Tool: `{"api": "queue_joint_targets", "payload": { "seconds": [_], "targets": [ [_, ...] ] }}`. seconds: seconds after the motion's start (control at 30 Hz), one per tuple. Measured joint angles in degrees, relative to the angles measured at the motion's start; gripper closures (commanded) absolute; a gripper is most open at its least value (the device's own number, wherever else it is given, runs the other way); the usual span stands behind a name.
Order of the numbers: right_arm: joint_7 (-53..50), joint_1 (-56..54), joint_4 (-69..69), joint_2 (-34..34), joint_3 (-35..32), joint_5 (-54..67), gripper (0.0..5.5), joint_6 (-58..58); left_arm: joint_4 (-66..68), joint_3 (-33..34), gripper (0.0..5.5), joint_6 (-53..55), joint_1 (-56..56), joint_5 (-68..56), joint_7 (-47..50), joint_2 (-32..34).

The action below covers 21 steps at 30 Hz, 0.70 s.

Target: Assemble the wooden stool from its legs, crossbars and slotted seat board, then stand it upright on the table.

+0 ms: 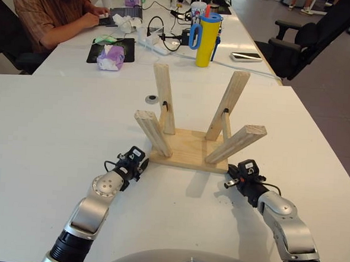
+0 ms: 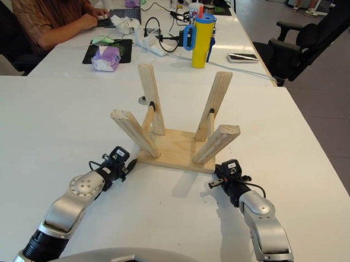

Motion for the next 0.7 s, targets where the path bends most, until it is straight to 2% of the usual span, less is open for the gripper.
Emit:
{"api": "queue_joint_targets", "payload": {
  "seconds": [0.37,0.57,0.7],
  "targets": [
    [-0.7,-1.6,-0.7,1.7,-1.3,0.1,5.5,4.1,-1.0,0.9,2.99,1.6,-0.4,-3.4,-2.6,-0.4],
    [0.8,-2.9,0.5,1.4,-0.1,0.0,5.5,3.6,1.9,-0.1,2.99,-1.4,-2.7,0.1,-3.4,4.8],
    [1.1,-3.8,2.5,1.4,0.3,-0.5,5.5,2.2,4.3,1.7,2.99,-3.3,-3.1,0.8,-3.5,7.3]
  ]
}}
